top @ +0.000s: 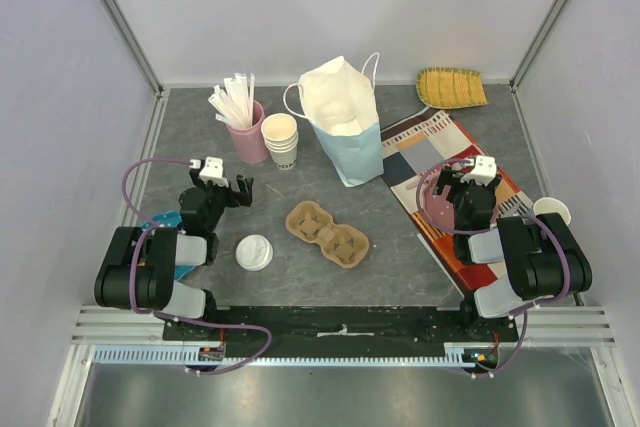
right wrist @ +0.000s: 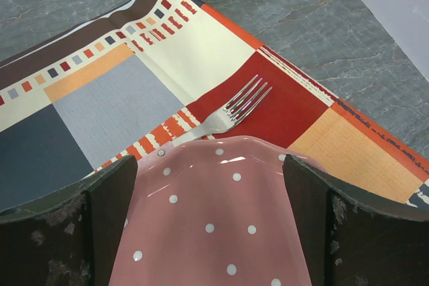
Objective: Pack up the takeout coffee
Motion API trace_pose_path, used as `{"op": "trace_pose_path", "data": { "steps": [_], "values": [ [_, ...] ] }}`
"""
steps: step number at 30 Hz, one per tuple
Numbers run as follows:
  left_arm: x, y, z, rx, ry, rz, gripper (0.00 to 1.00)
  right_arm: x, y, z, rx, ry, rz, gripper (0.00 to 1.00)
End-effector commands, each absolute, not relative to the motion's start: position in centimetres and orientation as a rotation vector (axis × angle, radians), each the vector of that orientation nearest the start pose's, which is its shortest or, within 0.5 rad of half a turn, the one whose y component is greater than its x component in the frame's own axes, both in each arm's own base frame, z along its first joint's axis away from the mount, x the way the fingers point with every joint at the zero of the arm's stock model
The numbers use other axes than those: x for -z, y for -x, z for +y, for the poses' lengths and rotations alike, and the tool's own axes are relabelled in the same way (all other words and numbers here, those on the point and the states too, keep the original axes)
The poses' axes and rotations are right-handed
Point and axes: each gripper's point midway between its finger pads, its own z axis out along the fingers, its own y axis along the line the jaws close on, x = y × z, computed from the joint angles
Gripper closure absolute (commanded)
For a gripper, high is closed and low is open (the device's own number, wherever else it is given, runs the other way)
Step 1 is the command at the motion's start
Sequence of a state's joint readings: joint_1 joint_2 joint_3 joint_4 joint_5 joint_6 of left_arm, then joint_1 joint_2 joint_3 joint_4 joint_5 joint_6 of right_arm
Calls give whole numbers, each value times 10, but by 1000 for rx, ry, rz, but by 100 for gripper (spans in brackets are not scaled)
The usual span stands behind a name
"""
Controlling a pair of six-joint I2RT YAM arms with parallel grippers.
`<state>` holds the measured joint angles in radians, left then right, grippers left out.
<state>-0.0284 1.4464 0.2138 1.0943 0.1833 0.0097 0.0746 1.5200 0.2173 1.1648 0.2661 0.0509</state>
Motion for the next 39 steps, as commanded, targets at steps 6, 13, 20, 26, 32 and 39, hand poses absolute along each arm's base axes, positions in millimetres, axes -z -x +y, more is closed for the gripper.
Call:
{"op": "trace_pose_path", "data": {
  "steps": [6,13,20,26,32,39],
  "values": [
    [-107,-368,-38,123,-190,1628,0,-115,-369,-24,145,-239,1615,2],
    [-137,-337,-91,325,-573,1586,0,-156,-371,-14,82,-216,1635,2],
    [-203,-314,-119,481,-614,1503,0,-198,-381,9,-75,-211,1623,2],
    [-223,-310,-119,466,-588,1638,0,-225,-386,37,-242,-184,1686,5],
    [-197,-315,-105,462,-450,2017,0,-211,-375,88,-357,-65,1914,9],
    [-210,-312,-120,549,-455,2141,10,-211,-356,115,-413,-21,1955,10]
  ]
}}
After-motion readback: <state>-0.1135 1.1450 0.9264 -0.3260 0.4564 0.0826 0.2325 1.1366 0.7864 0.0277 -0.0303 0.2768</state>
